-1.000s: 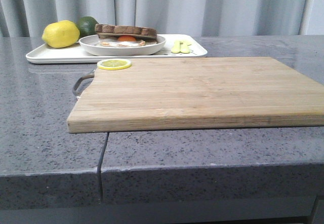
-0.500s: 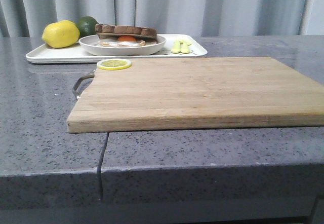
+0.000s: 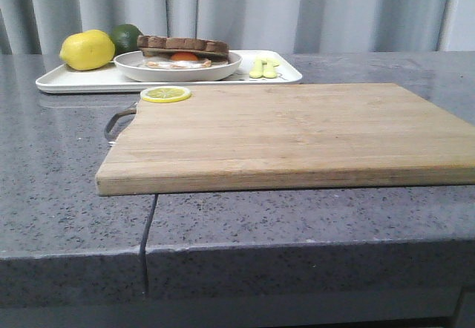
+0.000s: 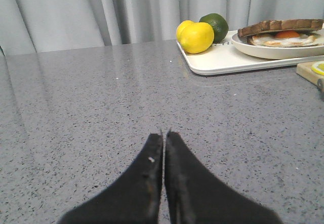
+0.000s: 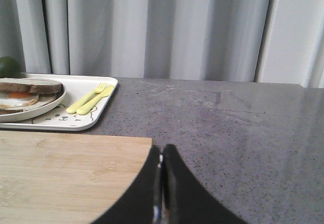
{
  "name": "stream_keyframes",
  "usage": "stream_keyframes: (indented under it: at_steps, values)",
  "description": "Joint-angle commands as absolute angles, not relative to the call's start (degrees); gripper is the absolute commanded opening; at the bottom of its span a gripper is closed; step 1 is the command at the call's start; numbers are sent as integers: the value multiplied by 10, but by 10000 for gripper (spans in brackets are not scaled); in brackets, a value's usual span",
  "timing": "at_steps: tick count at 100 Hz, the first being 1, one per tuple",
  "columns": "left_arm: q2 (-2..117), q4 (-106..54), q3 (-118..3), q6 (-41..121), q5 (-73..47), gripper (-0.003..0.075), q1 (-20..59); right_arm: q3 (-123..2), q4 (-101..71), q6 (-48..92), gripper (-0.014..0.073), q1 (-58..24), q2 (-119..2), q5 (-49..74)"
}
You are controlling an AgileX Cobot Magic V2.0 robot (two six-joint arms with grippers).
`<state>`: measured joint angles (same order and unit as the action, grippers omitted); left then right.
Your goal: Place bread and move sandwich to tray
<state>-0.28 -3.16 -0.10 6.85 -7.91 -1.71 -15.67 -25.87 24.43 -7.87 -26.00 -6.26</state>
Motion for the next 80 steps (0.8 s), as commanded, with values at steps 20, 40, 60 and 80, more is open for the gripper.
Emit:
stream_keyframes:
  at_steps: [20, 40, 60, 80]
  values:
    - [-21, -32, 8, 63, -37, -20, -19, -171, -256, 247, -70, -74, -259, -101]
    - [-21, -32, 8, 63, -37, -20, -19, -171, -256, 247, -70, -74, -259, -101]
    - [-21, -32, 8, 63, -37, -20, -19, -171, -256, 247, -70, -74, -259, -101]
    - [-21, -32, 8, 63, -37, -20, -19, -157, -227, 247, -70, -74, -258, -105]
